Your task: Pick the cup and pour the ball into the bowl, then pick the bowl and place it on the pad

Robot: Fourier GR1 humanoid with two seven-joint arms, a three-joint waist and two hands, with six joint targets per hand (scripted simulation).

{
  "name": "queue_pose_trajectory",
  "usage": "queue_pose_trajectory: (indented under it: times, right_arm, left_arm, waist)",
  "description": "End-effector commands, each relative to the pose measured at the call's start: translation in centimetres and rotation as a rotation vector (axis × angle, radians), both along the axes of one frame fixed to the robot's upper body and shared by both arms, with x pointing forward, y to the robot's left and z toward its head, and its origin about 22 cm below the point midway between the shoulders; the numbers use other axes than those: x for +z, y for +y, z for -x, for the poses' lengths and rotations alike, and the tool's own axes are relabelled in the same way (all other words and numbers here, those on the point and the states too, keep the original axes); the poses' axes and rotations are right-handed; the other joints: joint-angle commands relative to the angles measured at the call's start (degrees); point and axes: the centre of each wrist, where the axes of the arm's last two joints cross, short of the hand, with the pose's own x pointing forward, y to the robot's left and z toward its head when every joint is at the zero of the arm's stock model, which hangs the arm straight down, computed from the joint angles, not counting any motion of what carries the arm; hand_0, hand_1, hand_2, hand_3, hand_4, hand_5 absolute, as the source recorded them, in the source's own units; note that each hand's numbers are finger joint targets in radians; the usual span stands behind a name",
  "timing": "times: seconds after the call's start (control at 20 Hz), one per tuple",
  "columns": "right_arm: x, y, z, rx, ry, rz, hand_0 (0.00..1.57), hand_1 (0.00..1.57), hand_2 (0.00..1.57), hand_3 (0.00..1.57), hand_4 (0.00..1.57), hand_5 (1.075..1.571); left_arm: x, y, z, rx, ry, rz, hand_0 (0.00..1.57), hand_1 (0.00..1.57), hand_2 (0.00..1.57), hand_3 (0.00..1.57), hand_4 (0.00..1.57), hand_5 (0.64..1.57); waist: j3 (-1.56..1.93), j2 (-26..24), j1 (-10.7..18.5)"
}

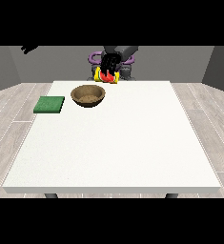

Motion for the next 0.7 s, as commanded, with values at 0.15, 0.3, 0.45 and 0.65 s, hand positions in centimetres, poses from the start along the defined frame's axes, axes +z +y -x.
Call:
queue_pose_trajectory:
  times: [0.15, 0.3, 0.45, 0.65]
  right_arm:
    - [-1.2, -2.9, 1.8, -0.053, -0.004, 0.005, 0.00, 0.00, 0.00, 0.24, 0.44, 1.570]
    - [-0.7, -0.8, 0.5, -0.041, 0.011, -0.012, 0.00, 0.00, 0.00, 0.35, 0.43, 1.570]
    - [-0.4, 0.6, -0.2, -0.018, -0.059, -0.020, 0.00, 0.00, 0.00, 0.43, 0.43, 1.571]
    - [-1.8, -0.1, 0.9, -0.041, -0.036, -0.021, 0.00, 0.00, 0.00, 0.38, 0.44, 1.570]
  left_arm:
    - [3.0, -1.2, -1.1, -0.017, -0.063, -0.188, 0.00, 0.00, 1.57, 1.35, 0.80, 1.547]
    - [3.8, -1.9, -1.4, 0.022, -0.108, -0.243, 0.25, 0.25, 1.57, 1.45, 0.66, 1.534]
    - [2.2, -1.5, -0.9, 0.017, -0.175, -0.313, 0.89, 0.89, 1.57, 1.52, 0.56, 1.541]
    - [2.3, -2.3, 0.0, -0.054, -0.105, -0.369, 0.00, 0.00, 0.64, 1.50, 0.50, 1.545]
  waist:
    - [-0.03, 1.4, 3.8]
    - [-0.06, 0.7, 3.2]
    - [-0.06, 5.2, 1.9]
    - [-0.06, 3.1, 2.5]
